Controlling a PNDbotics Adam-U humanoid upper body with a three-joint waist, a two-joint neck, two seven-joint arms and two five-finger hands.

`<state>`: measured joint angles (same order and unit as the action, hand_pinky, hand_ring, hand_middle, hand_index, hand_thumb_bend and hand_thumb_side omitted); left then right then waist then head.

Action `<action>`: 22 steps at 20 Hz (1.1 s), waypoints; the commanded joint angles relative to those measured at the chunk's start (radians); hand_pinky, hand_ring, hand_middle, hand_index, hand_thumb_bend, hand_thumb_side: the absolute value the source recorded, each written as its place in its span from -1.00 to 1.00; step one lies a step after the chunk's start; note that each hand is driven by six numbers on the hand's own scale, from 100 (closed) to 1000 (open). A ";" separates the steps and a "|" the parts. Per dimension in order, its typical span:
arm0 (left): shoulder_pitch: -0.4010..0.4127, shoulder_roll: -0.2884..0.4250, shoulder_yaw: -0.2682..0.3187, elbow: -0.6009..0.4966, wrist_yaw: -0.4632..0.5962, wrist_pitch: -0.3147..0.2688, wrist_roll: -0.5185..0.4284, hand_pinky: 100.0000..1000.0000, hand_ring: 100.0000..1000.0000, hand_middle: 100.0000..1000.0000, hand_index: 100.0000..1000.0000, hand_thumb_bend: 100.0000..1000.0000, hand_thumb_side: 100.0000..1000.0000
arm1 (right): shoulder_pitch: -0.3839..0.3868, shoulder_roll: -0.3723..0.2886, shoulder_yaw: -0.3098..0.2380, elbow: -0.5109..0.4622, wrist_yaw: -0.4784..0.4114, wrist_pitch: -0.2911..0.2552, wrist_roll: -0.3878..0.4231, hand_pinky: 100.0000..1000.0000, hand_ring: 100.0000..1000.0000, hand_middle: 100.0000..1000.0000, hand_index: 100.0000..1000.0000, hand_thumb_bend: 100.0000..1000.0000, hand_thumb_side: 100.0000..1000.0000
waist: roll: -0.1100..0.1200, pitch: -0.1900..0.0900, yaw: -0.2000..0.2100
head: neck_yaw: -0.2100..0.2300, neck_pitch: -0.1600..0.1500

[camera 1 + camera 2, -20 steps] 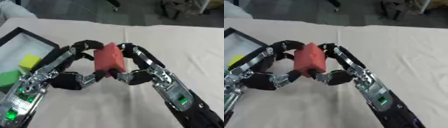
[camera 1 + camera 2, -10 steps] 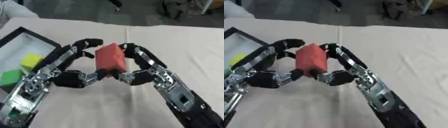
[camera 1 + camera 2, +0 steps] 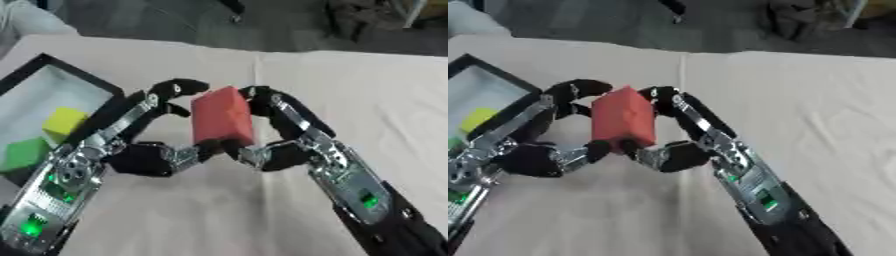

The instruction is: Pick up the objects with one hand, pass them to the other hand, and then place them into the box on the other side of the table.

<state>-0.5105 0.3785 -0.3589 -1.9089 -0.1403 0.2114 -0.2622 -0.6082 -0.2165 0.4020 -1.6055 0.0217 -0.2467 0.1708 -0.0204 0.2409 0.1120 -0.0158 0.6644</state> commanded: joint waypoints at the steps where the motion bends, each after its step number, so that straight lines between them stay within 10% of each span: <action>1: -0.013 0.009 0.000 -0.017 -0.005 -0.003 -0.013 0.57 0.90 0.69 0.74 -0.18 -0.26 | -0.019 -0.002 -0.004 -0.015 -0.006 -0.002 0.004 0.10 -0.35 -0.70 -0.25 -1.00 -0.63 | -0.001 -0.009 0.000 | 0.001 0.004; 12: -0.013 0.008 -0.004 -0.009 -0.006 0.005 -0.033 0.51 0.86 0.64 0.66 -0.28 -0.36 | -0.020 -0.001 -0.001 -0.013 -0.009 -0.001 0.012 0.10 -0.35 -0.71 -0.26 -1.00 -0.46 | -0.001 -0.010 0.000 | 0.001 0.002; 22: -0.014 0.006 -0.012 0.000 0.055 0.039 0.073 0.33 0.69 0.37 0.36 -0.94 -0.66 | -0.020 -0.002 0.001 -0.010 -0.009 0.005 0.024 0.09 -0.35 -0.70 -0.25 -1.00 -0.39 | 0.000 -0.009 -0.001 | 0.001 0.002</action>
<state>-0.5109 0.3782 -0.3731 -1.9025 -0.0939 0.2458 -0.2050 -0.6084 -0.2161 0.4077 -1.6003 0.0189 -0.2404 0.1907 -0.0204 0.2409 0.1117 -0.0158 0.6669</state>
